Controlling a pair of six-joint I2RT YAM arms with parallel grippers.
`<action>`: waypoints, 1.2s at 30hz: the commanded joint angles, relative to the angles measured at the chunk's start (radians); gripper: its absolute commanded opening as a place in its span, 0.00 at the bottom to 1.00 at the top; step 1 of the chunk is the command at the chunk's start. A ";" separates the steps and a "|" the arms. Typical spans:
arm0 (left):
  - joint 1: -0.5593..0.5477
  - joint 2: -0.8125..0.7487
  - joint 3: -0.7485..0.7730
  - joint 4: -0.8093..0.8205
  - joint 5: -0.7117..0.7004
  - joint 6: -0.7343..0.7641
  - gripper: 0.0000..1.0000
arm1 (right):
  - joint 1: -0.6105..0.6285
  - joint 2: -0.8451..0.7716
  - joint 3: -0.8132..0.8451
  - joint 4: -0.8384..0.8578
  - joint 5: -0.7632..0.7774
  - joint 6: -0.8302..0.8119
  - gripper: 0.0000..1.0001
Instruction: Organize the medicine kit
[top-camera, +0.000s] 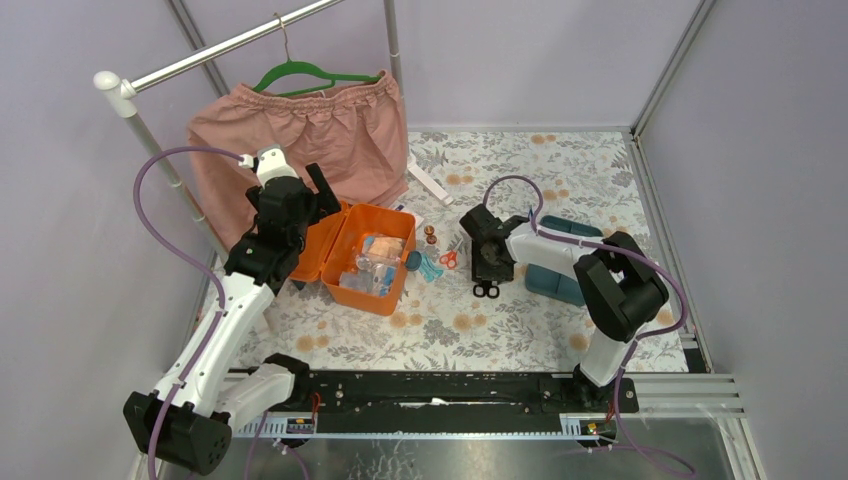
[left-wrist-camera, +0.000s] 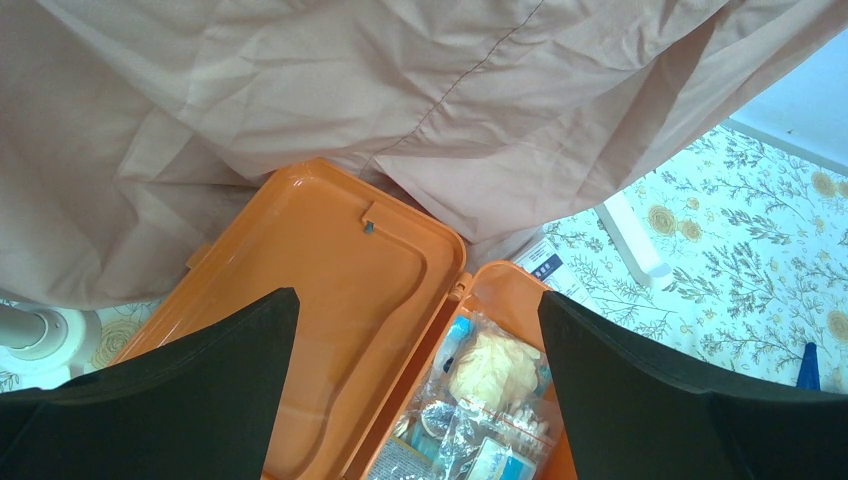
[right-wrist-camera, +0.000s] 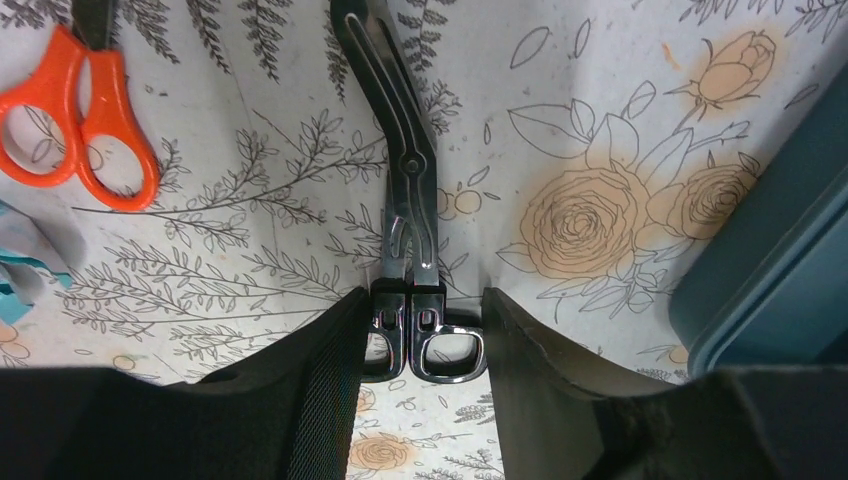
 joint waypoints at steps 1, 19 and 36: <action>-0.005 -0.010 -0.012 0.036 -0.005 0.000 0.99 | 0.009 -0.017 -0.046 -0.067 0.012 -0.021 0.53; -0.005 -0.011 -0.012 0.035 -0.006 -0.001 0.99 | -0.008 -0.117 -0.004 -0.059 0.048 -0.025 0.22; -0.007 -0.010 -0.012 0.036 -0.005 -0.001 0.99 | -0.344 -0.311 -0.063 -0.074 0.034 -0.145 0.22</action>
